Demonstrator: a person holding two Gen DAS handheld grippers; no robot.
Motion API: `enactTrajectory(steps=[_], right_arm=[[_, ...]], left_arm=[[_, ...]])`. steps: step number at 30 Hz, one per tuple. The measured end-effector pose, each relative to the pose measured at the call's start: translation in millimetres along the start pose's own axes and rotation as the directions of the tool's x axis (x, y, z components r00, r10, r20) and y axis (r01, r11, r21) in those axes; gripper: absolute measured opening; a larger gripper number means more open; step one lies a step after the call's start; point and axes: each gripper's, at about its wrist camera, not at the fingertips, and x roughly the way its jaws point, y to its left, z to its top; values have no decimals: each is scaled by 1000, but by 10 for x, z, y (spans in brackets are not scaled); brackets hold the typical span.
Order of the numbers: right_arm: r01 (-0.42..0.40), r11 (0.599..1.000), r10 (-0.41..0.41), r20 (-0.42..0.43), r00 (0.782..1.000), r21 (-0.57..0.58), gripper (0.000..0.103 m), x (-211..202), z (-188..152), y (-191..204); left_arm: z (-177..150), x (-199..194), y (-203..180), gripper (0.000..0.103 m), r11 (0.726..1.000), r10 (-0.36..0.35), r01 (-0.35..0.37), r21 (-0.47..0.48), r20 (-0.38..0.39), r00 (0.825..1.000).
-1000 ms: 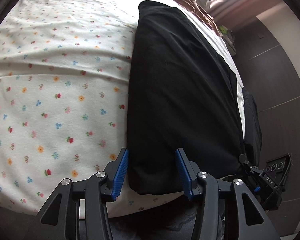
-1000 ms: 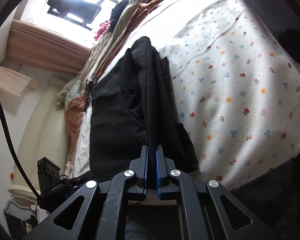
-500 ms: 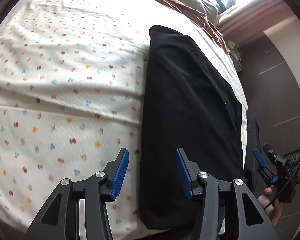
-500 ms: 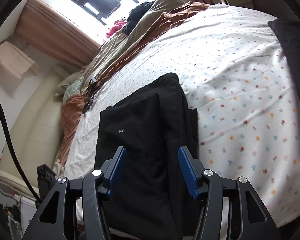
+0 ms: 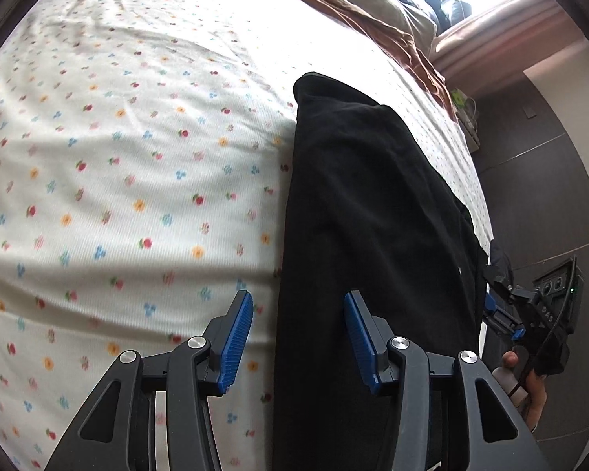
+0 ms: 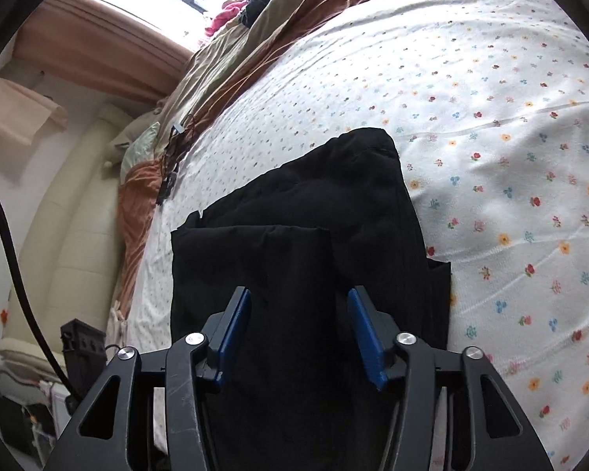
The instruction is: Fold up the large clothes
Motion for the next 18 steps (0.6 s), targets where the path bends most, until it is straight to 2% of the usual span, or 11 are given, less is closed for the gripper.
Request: enactTrajectory(steps=[1, 2, 7, 10, 13, 18], right_arm=[[-7, 1000, 7, -11, 1000, -9, 4, 30, 12, 11], [-17, 1000, 16, -10, 1000, -16, 4, 25, 9, 35], [-48, 995, 57, 102, 993, -89, 3, -396, -30, 285], [-34, 994, 49, 146, 988, -103, 3, -650, -73, 365], [3, 994, 15, 167, 986, -105, 3, -749, -90, 329], [31, 999, -26, 152, 988, -31, 3, -659, -89, 15]], left_arm=[[24, 9, -13, 51, 1000, 2, -2, 1, 1, 1000], [32, 9, -27, 51, 1000, 8, -8, 4, 1, 1000], [80, -26, -150, 51, 998, 39, -40, 39, 15, 999], [119, -20, -223, 51, 996, 60, -61, 59, 19, 998], [163, 16, -289, 51, 995, 74, -75, 73, 19, 997], [243, 136, -431, 51, 989, 95, -97, 112, 16, 995]])
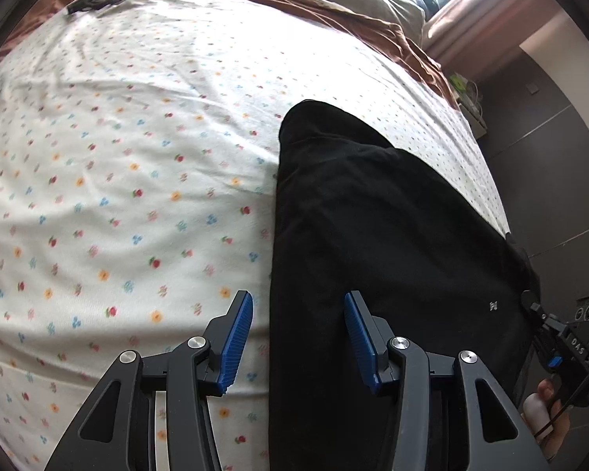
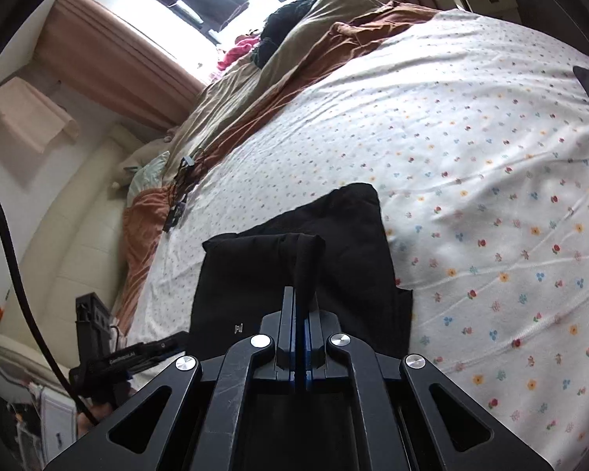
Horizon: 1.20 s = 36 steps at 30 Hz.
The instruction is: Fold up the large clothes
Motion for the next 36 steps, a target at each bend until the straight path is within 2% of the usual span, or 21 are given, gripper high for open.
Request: enactTrajectory(steps=[7, 10, 11, 13, 14, 15, 16, 17, 19, 20, 21, 24, 29, 34, 35, 36], right_arm=[[46, 997, -44, -31, 999, 67, 2, 263, -114, -385], [76, 993, -70, -72, 995, 90, 2, 422, -160, -519], [82, 991, -72, -94, 993, 102, 3, 468, -167, -554], [60, 991, -50, -86, 995, 120, 7, 433, -162, -565], [72, 992, -65, -76, 995, 106, 22, 386, -151, -538], [107, 990, -102, -65, 993, 88, 47, 340, -144, -504], [149, 986, -145, -54, 988, 75, 57, 306, -142, -480], [171, 983, -168, -43, 985, 67, 60, 281, -144, -476], [110, 991, -106, -62, 992, 70, 56, 306, -156, -461], [74, 994, -67, -79, 995, 78, 34, 339, -176, -455], [47, 996, -39, -99, 994, 80, 17, 378, -197, -446], [25, 997, -16, -112, 994, 77, 12, 477, -279, -409], [-28, 993, 42, -120, 992, 113, 12, 584, -329, -378], [-1, 994, 16, -133, 991, 113, 14, 644, -266, -370], [10, 993, 5, -125, 992, 118, 24, 601, -237, -403], [29, 992, -15, -116, 993, 121, 41, 556, -214, -430]], left_arm=[[147, 214, -112, 51, 999, 27, -27, 29, -2, 1000], [179, 305, -111, 51, 999, 36, -36, 28, -12, 999], [189, 326, -109, 51, 999, 38, -38, 24, -14, 999], [192, 338, -89, 52, 999, 32, -32, 16, -15, 999], [192, 329, -83, 52, 999, 29, -29, 16, -13, 1000], [190, 314, -82, 51, 999, 29, -29, 19, -10, 1000], [186, 297, -75, 51, 999, 34, -34, 20, -6, 999], [184, 288, -66, 52, 999, 33, -33, 21, -5, 999], [182, 283, -34, 52, 1000, 20, -20, 7, -7, 1000], [182, 285, -16, 51, 1000, 13, -13, -1, -10, 1000], [182, 285, -12, 52, 1000, 8, -8, -4, -12, 1000], [174, 253, -7, 51, 1000, 16, -16, 1, -9, 1000], [159, 175, 34, 51, 999, 38, -38, 18, 4, 999], [172, 204, 56, 51, 1000, 19, -19, 13, -3, 1000], [177, 208, 44, 51, 1000, 21, -21, 17, 2, 1000], [183, 213, 31, 51, 999, 25, -25, 24, 4, 1000]])
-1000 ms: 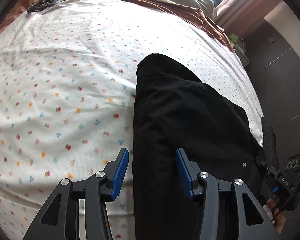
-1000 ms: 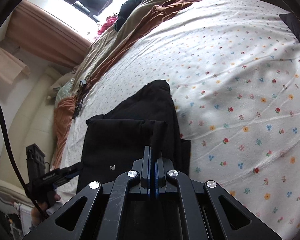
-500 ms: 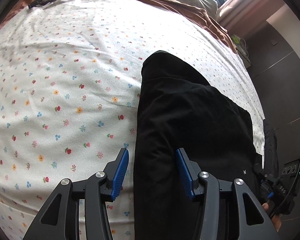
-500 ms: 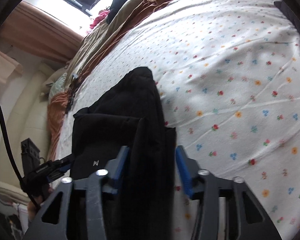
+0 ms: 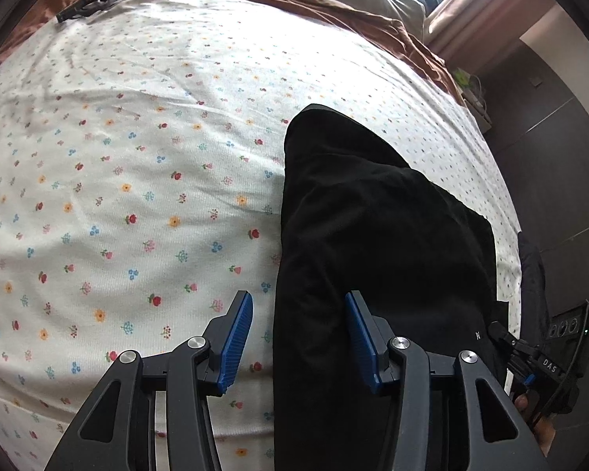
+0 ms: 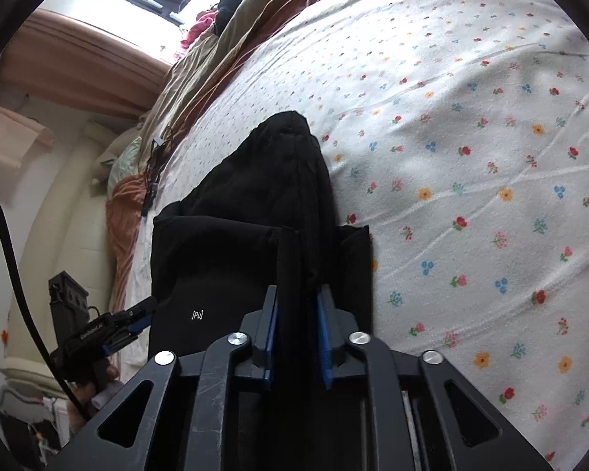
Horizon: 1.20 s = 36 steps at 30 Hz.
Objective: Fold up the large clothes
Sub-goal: 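Grasp the folded shirt end with the left and right grippers, then lift the folded shirt with both grippers and carry it toward the headboard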
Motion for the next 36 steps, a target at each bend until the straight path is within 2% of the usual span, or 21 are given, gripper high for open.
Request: enactTrajectory(steps=[2, 3, 9, 14, 15, 19, 20, 21, 24, 27, 31, 33, 36], right_arm=[[55, 998, -55, 26, 998, 11, 58, -75, 6, -55], [59, 998, -59, 30, 998, 21, 59, -80, 22, -99], [-98, 989, 102, -30, 994, 113, 59, 28, 63, -336], [-195, 970, 210, -94, 973, 143, 59, 240, 145, -356], [-207, 968, 223, -106, 969, 144, 59, 288, 165, -342], [-223, 965, 242, -140, 960, 136, 59, 461, 239, -240], [-222, 966, 241, -148, 959, 132, 56, 493, 254, -207], [-221, 968, 238, -152, 959, 122, 47, 515, 266, -172], [-222, 969, 238, -167, 957, 109, 28, 586, 254, -115], [-263, 961, 273, -131, 953, 91, 15, 470, 224, -54], [-301, 954, 301, -91, 949, 19, 13, 214, 128, 146], [-314, 949, 312, -77, 947, -16, 12, 85, 85, 311], [-330, 942, 327, -51, 944, -57, 12, -111, 18, 515]], left_arm=[[21, 17, -27, 51, 1000, 1, -1, 10, 1, 1000], [34, 28, -28, 51, 1000, -3, 3, 11, 0, 1000], [99, 119, 4, 51, 999, -37, 37, -5, -20, 999], [120, 197, 40, 55, 997, -72, 71, -31, -34, 997], [127, 211, 47, 59, 997, -72, 71, -36, -33, 997], [186, 303, 54, 60, 992, -112, 110, -58, -39, 993], [212, 334, 57, 61, 990, -126, 122, -68, -44, 991], [235, 354, 60, 61, 988, -137, 133, -77, -47, 989], [327, 405, 46, 59, 983, -159, 154, -99, -51, 986], [369, 368, -4, 49, 985, -148, 143, -99, -48, 988], [352, 150, -129, 30, 990, -125, 124, -60, -14, 992], [322, -22, -197, 25, 991, -124, 124, -39, 18, 992], [271, -301, -241, 25, 990, -134, 136, -26, 71, 988]])
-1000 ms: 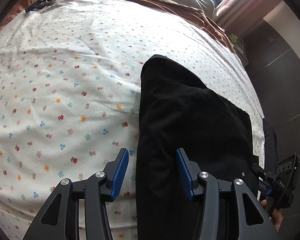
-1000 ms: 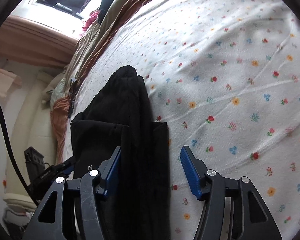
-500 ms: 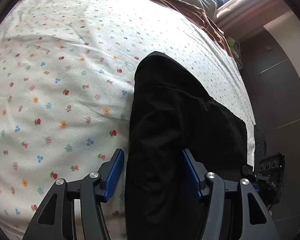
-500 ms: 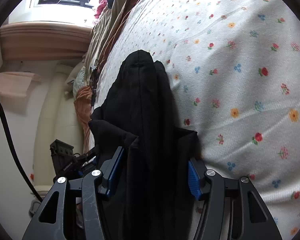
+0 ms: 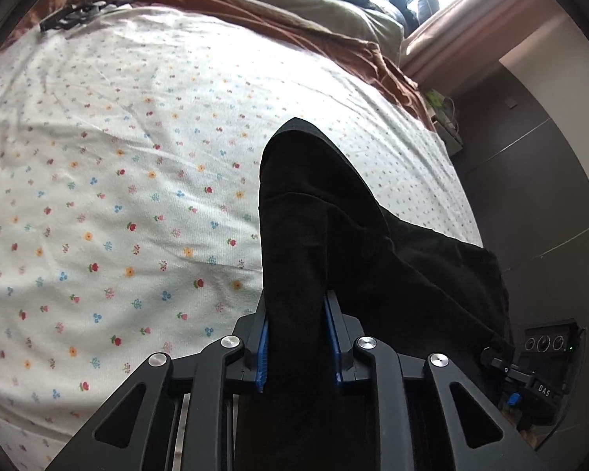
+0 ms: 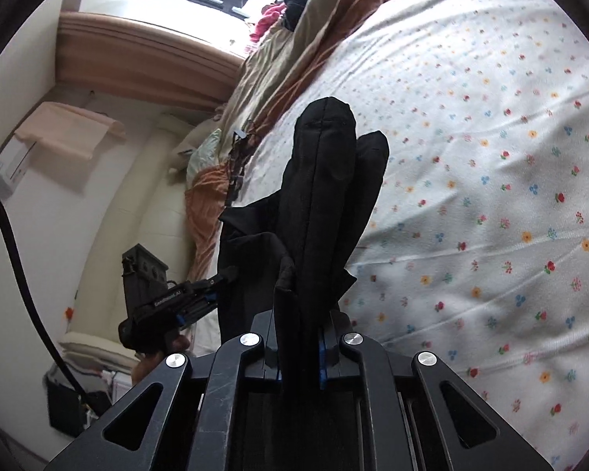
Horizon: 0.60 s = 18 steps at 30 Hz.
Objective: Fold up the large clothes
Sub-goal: 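Lift the folded shirt with both grippers and carry it toward the headboard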
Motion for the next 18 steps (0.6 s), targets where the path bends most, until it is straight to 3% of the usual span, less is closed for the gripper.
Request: enactTrajectory(steps=[6, 18], right_arm=[[-47, 995, 51, 52, 997, -86, 12, -300, -181, 499], [-112, 954, 141, 86, 986, -278, 12, -840, -866, 1821]], left_arm=[[-147, -668, -159, 22, 999, -38, 36, 22, 114, 993], [-713, -2247, -280, 17, 994, -105, 102, 24, 292, 951]])
